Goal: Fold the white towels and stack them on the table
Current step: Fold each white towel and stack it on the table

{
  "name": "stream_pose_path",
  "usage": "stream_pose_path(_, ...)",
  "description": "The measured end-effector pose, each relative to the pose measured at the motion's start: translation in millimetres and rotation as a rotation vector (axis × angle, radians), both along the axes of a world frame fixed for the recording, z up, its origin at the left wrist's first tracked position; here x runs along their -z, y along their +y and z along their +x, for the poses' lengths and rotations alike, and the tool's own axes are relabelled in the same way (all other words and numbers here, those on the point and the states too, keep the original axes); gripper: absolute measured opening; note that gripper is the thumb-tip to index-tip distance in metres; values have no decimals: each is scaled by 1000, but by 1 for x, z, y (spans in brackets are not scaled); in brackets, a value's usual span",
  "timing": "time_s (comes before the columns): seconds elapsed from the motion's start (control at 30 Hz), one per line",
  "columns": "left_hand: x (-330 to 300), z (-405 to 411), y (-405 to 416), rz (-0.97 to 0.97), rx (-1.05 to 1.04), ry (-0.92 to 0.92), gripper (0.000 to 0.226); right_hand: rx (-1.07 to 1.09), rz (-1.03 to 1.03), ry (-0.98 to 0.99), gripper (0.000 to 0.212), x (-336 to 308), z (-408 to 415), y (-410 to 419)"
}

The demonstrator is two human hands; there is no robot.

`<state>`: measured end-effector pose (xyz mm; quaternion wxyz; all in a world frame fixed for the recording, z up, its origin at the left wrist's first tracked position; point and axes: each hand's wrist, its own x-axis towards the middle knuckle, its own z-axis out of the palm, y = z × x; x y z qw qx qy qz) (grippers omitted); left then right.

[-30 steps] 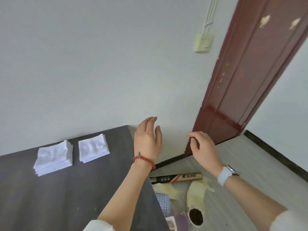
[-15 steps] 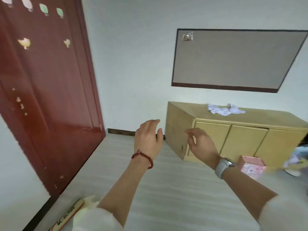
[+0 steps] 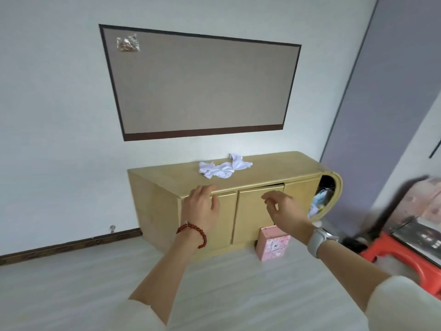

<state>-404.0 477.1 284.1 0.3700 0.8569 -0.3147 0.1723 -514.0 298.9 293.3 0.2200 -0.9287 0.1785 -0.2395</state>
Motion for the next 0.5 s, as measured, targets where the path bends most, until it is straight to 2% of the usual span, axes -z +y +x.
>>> stream_pose_path(0.1, 0, 42, -68, -149, 47, 90, 20, 30, 36, 26, 25, 5, 33, -58)
stream_pose_path(0.17, 3, 69, -115, -161, 69, 110, 17, 58, 61, 26, 25, 13, 56, -99)
stream_pose_path(0.33, 36, 141, -240, 16, 131, 90, 16, 95, 102, 38, 25, 39, 130, -219)
stream_pose_path(0.5, 61, 225, -345, 154, 87, 197, 26, 66, 119, 126, 24, 61, 206, -334)
